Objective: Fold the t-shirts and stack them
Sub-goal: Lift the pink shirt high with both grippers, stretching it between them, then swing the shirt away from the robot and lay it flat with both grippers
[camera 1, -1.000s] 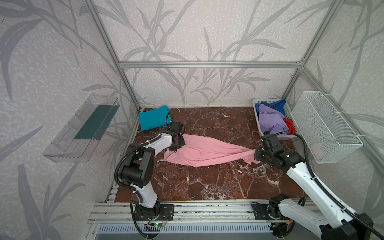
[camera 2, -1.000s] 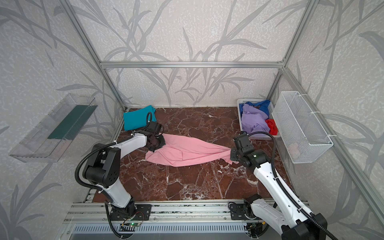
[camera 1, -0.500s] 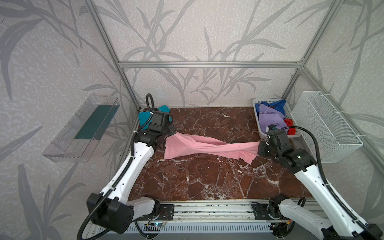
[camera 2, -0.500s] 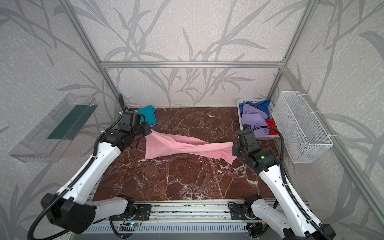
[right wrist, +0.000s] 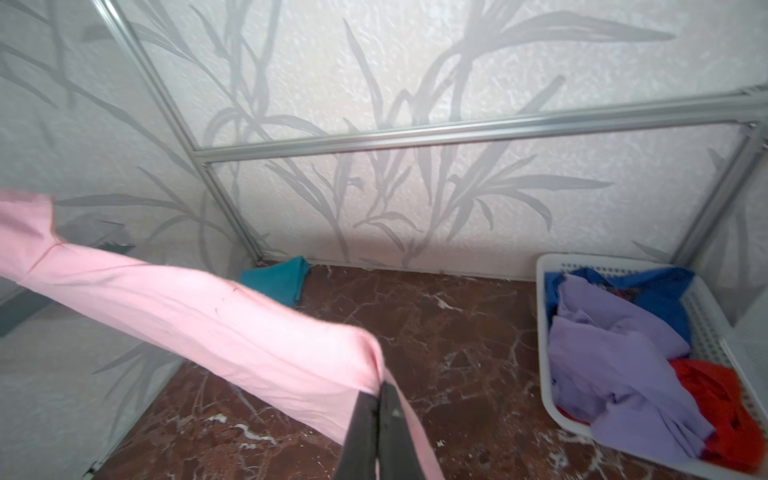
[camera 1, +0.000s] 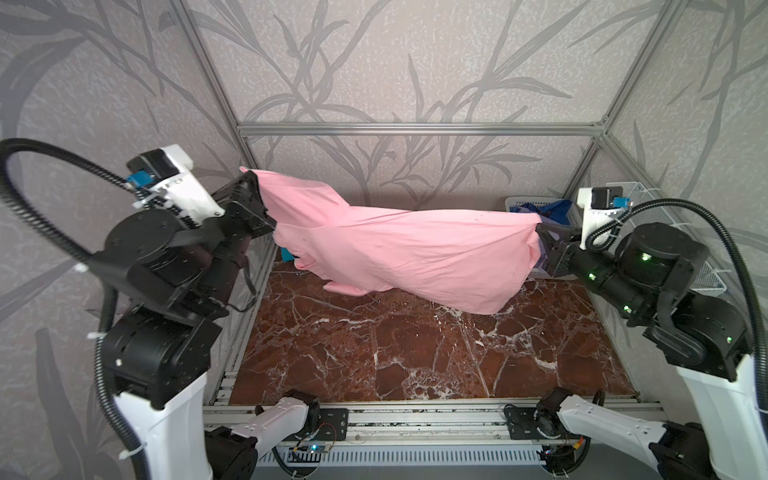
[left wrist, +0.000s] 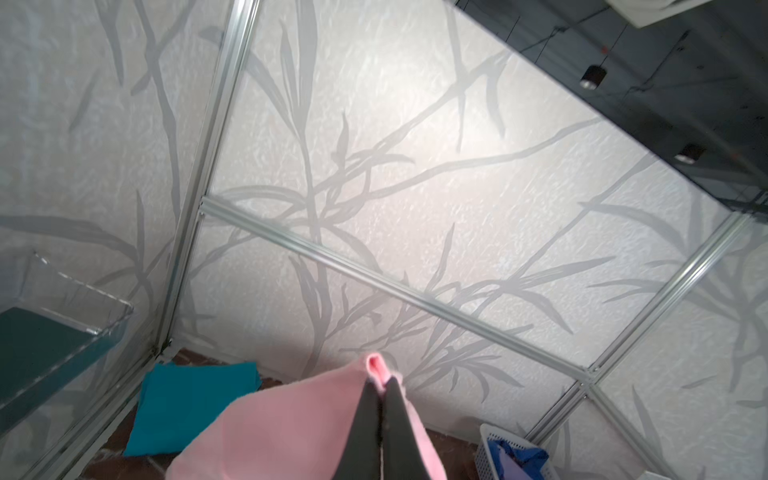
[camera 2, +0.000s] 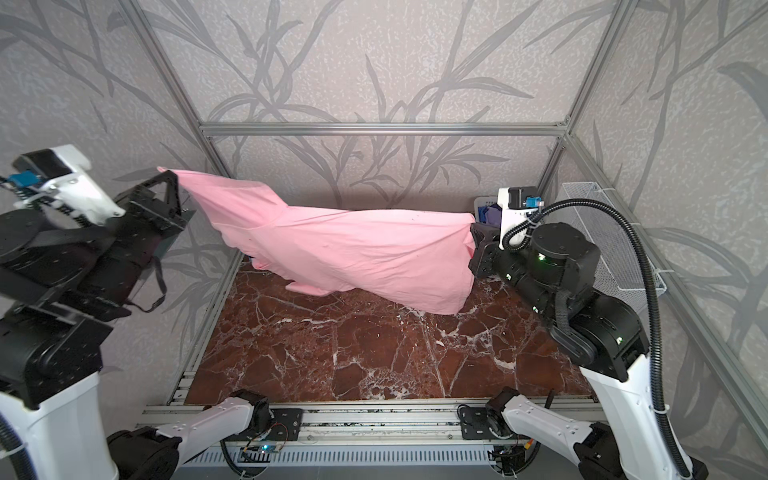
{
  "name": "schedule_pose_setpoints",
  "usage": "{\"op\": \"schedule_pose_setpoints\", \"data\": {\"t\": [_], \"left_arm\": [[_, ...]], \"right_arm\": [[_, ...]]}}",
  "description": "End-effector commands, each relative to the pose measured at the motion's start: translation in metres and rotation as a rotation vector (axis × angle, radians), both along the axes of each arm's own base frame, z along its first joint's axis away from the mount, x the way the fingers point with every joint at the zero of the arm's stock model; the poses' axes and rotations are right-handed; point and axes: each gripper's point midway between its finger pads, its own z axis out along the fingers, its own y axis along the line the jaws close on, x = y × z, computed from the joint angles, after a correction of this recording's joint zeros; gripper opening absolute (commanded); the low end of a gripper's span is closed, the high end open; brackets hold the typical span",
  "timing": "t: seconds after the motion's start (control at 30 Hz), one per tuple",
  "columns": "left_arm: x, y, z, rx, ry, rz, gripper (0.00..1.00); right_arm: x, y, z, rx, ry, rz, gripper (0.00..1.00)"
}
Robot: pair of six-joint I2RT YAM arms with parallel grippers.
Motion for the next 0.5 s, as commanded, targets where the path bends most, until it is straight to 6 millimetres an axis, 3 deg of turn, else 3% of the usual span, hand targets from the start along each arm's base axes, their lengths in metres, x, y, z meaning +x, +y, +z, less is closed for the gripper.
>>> {"op": "schedule_pose_setpoints", "data": {"t": [0.0, 0.13, 0.23, 0.33, 0.4, 0.47], "left_arm": [[-0.018, 0.002, 0.023, 0.033, -0.078, -0.008, 0.00], [-0.043, 0.010, 0.051, 0.040, -0.182, 0.016, 0.00], [-0.043, 0.014, 0.057, 0.058, -0.208, 0.045, 0.00], [-0.013, 0.010, 0.043, 0.090, -0.148, 0.070, 0.00], [0.020, 0.002, 0.021, 0.118, -0.075, 0.074, 0.00], [0.065, -0.005, -0.014, 0.157, 0.027, 0.093, 0.00]], "right_arm": [[-0.021, 0.013, 0.042, 0.061, -0.117, 0.133, 0.00], [-0.037, 0.004, 0.073, 0.122, -0.192, 0.143, 0.00], [-0.029, -0.001, 0.071, 0.118, -0.195, 0.089, 0.00], [-0.002, 0.003, 0.043, 0.062, -0.134, 0.018, 0.00], [0.021, 0.006, 0.014, -0.005, -0.078, -0.042, 0.00], [0.048, 0.005, -0.023, -0.107, -0.015, -0.136, 0.00]]}}
